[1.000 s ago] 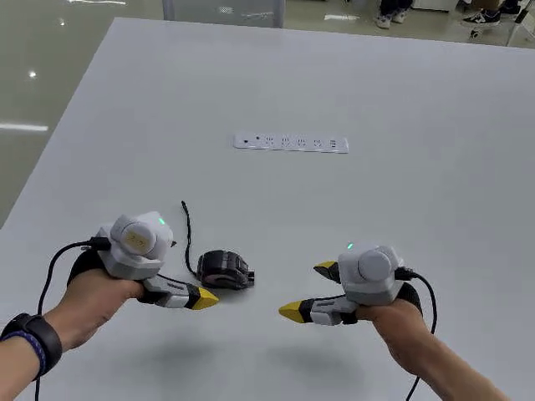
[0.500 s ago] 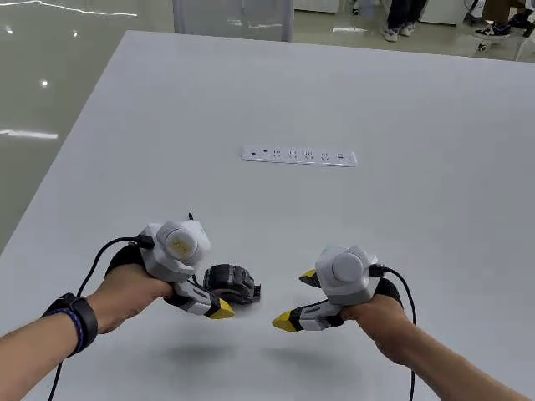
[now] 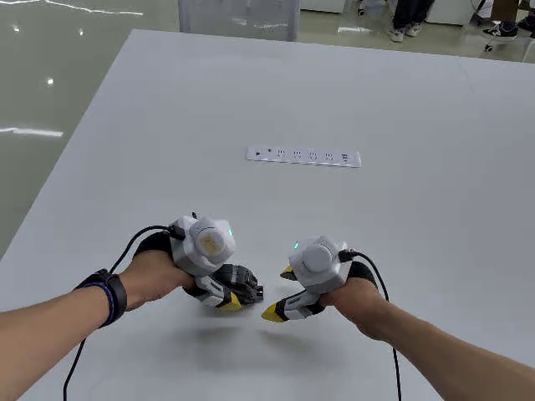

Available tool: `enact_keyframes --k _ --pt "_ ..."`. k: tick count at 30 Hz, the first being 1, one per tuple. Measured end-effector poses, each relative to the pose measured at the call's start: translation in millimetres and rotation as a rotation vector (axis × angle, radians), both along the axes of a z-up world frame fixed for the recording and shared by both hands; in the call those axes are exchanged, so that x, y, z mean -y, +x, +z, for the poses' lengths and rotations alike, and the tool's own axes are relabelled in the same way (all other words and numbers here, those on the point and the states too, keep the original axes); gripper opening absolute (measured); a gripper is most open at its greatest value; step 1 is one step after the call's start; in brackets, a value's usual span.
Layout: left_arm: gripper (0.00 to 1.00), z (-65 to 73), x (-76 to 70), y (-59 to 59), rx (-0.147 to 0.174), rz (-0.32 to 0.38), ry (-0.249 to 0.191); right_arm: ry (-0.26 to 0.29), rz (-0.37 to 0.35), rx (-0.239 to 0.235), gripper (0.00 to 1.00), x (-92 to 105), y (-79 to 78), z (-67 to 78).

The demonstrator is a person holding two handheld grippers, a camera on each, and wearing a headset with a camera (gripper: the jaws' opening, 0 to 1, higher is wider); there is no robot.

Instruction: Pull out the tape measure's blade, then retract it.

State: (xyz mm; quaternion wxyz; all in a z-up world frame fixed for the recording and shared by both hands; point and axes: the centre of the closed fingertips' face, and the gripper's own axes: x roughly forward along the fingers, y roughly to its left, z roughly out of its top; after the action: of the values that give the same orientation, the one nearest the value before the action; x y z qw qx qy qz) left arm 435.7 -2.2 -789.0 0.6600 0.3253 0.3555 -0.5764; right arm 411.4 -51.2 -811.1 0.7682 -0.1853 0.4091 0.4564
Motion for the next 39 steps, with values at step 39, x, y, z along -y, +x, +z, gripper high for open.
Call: enact_keyframes --k 39 --pt "0.34 -8.6 1.6 1.5 0.036 -0.098 0.059 -0.130 0.280 0.041 0.22 -22.3 9.7 -26.1"
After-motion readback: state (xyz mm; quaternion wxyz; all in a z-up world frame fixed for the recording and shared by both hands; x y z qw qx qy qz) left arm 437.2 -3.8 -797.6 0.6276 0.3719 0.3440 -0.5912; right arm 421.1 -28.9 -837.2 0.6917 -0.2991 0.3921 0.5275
